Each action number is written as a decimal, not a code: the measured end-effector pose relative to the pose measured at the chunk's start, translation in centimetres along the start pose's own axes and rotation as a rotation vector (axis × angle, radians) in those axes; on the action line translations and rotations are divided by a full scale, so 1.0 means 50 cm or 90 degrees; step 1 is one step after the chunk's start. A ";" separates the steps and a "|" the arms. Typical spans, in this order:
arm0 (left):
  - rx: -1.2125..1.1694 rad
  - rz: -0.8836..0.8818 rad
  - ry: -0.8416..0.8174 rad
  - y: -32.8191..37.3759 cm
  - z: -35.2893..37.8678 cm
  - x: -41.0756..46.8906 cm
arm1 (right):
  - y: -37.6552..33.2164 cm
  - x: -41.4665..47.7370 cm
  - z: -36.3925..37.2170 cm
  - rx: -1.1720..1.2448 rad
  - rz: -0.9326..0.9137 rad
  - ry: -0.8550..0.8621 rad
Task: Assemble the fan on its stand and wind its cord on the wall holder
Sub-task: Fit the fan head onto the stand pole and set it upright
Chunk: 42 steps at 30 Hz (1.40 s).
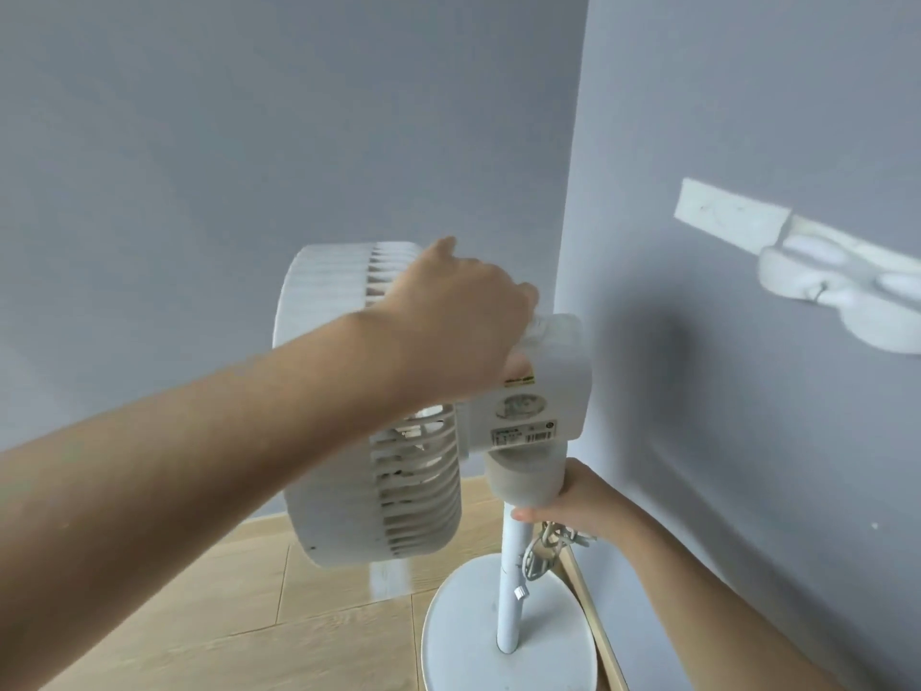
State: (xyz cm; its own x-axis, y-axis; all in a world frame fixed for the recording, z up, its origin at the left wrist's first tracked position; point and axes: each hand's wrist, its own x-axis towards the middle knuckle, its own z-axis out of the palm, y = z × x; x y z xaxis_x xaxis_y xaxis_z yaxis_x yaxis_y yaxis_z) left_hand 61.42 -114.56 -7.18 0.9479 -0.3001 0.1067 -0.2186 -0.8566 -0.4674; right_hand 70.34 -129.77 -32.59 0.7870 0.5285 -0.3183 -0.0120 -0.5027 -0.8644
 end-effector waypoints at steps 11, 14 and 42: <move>-0.589 -0.470 0.248 -0.063 0.042 -0.225 | -0.097 -0.153 -0.019 -0.035 -0.003 0.043; -0.760 -0.469 0.200 -0.065 0.056 -0.241 | -0.207 -0.212 -0.056 -0.059 -0.105 0.130; -0.630 -0.335 0.202 -0.123 0.069 -0.269 | -0.474 -0.214 -0.043 -0.756 -0.086 0.074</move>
State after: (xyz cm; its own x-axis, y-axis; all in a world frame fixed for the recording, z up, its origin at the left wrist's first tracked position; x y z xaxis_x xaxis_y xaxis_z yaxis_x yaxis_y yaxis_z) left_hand 50.83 -103.81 -8.77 0.9053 0.2180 0.3646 -0.0340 -0.8183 0.5738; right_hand 63.55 -124.97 -7.87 0.7901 0.5909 -0.1630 0.6025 -0.7976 0.0294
